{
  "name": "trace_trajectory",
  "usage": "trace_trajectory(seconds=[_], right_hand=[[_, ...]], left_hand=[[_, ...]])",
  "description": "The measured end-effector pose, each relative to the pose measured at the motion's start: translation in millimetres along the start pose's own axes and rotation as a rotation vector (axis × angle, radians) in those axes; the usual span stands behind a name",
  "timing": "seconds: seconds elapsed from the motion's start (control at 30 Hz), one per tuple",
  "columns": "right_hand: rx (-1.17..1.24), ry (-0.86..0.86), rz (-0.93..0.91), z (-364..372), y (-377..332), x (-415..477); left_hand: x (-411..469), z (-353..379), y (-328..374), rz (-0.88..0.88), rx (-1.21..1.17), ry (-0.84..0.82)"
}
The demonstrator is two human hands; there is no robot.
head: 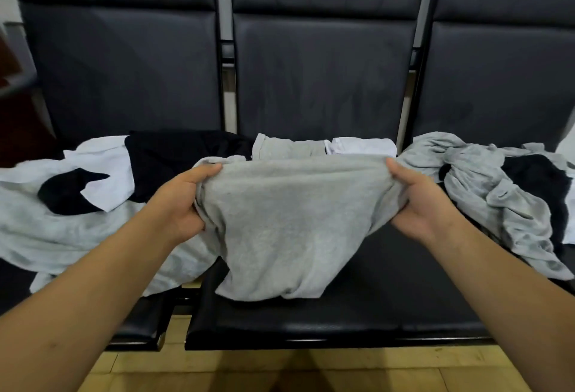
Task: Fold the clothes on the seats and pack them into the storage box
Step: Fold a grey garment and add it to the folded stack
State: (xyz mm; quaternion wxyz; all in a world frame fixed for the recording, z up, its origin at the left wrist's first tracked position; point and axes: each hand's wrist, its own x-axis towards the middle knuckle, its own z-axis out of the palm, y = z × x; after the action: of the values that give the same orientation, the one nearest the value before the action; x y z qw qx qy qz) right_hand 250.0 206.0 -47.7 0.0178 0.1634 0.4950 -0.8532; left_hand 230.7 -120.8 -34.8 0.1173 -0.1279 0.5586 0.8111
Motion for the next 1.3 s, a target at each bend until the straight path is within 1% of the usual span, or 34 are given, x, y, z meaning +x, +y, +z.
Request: trace_trajectory(seconds=[0.03,0.07,0.13,0.2,0.23,0.27,0.33,0.4,0.5,0.57,0.63,0.7,0.77,0.87,0.97,1.13,1.2,1.3], right_hand=[[0.049,-0.005,-0.012,-1.1,-3.5,0.6],[0.034,0.003,-0.012,-1.6,-6.0,0.9],[-0.092,0.023,0.019,-0.6,-6.7,2.4],[-0.178,0.017,0.074,0.1,-8.1,2.0],[-0.187,0.012,0.080,-0.6,-10.4,3.0],[-0.171,0.004,0.069,-1.1,-14.6,1.7],[-0.076,-0.018,0.016,-3.3,-26.5,-2.2],[0.014,-0.053,-0.022,-4.8,-40.2,-8.0],[0.018,-0.119,-0.073,-1.1,-67.0,-16.9],[-0.016,-0.123,-0.105,7.0,-88.9,-19.6],[-0.029,-0.128,-0.158,18.9,-114.0,-22.6],[0.003,-0.139,-0.250,31.4,-141.7,-25.6],[0.048,-0.167,-0.312,41.5,-164.7,-28.1],[-0.039,-0.170,-0.310,50.2,-185.7,-33.0],[-0.129,-0.161,-0.264,52.1,-190.7,-37.1],[0.124,-0.139,-0.285,53.2,-183.0,-50.0],[0.184,-0.131,-0.268,49.7,-176.4,-46.2],[0.182,-0.120,-0.230,41.2,-166.5,-37.0]], left_hand=[[1.6,-1.4,-0.5,0.001,0.064,0.021],[4.2,-2.9,-1.4,0.014,0.143,0.066],[7.7,-2.4,-2.1,0.073,0.322,0.164],[8.7,0.9,-1.1,0.135,0.442,0.184],[10.4,1.3,0.2,0.151,0.432,0.186],[11.5,1.0,2.1,0.154,0.363,0.186],[12.8,0.5,9.6,0.146,0.117,0.171],[9.7,4.4,22.7,0.148,-0.071,0.111],[6.6,20.9,49.0,0.210,-0.162,0.027],[3.0,33.2,73.2,0.243,-0.166,-0.023],[-0.5,45.6,100.9,0.271,-0.163,-0.033],[-5.0,57.3,132.5,0.307,-0.156,-0.025],[-8.2,68.0,159.6,0.341,-0.152,-0.051],[-16.7,81.3,184.7,0.358,-0.099,-0.087],[-19.0,87.1,192.4,0.325,0.024,-0.082],[-19.7,84.2,192.8,0.252,0.163,-0.050],[-17.6,82.4,189.1,0.233,0.150,-0.089],[-14.3,78.2,182.0,0.201,0.103,-0.208]])
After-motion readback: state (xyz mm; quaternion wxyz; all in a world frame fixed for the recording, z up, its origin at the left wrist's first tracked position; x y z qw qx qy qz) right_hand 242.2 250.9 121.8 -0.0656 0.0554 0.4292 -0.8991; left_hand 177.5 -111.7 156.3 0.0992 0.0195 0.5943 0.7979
